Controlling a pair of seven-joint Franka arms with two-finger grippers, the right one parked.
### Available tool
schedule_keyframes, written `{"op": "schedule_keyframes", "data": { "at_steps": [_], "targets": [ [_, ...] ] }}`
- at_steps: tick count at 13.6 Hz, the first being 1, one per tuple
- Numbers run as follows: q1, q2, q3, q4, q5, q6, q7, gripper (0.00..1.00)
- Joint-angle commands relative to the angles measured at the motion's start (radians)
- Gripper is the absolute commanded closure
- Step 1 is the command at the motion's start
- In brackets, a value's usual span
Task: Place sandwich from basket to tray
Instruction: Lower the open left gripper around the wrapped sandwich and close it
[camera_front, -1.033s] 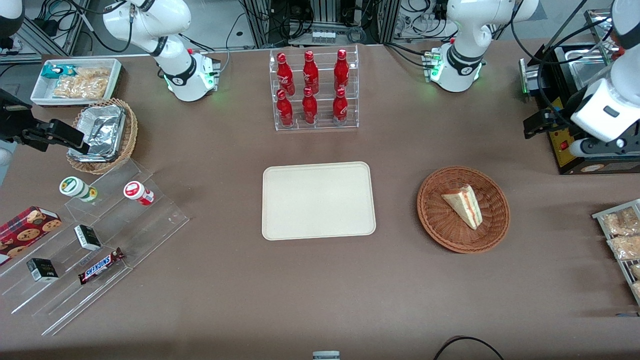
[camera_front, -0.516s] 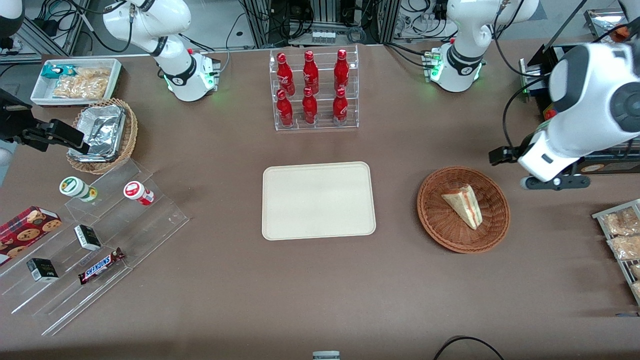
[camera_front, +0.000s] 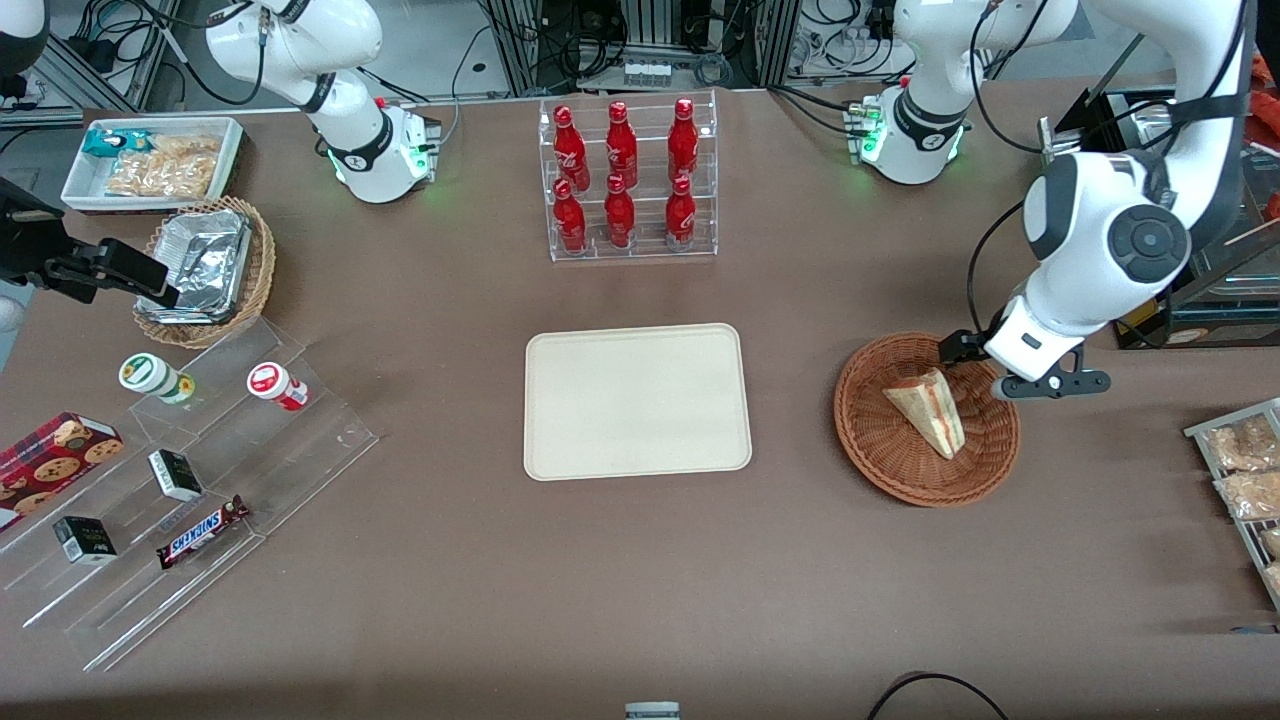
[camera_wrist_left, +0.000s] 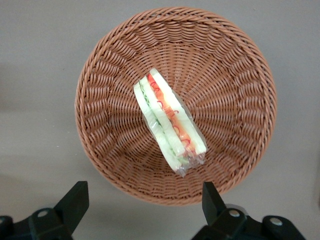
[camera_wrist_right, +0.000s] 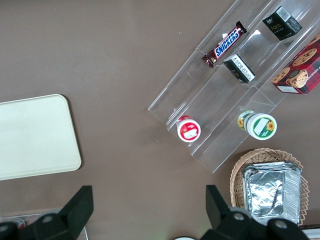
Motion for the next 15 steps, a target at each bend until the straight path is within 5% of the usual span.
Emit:
{"op": "schedule_keyframes", "data": {
  "at_steps": [1,7,15],
  "targets": [
    [-0.013,-0.023,0.005,-0.031,-0.009,0.032,-0.166,0.0],
    [-0.055,0.053,-0.017,-0.025,-0.01,0.1,-0.658,0.0],
    [-0.045,0.152,-0.015,-0.008,-0.012,0.19,-0.783,0.0]
  ]
}}
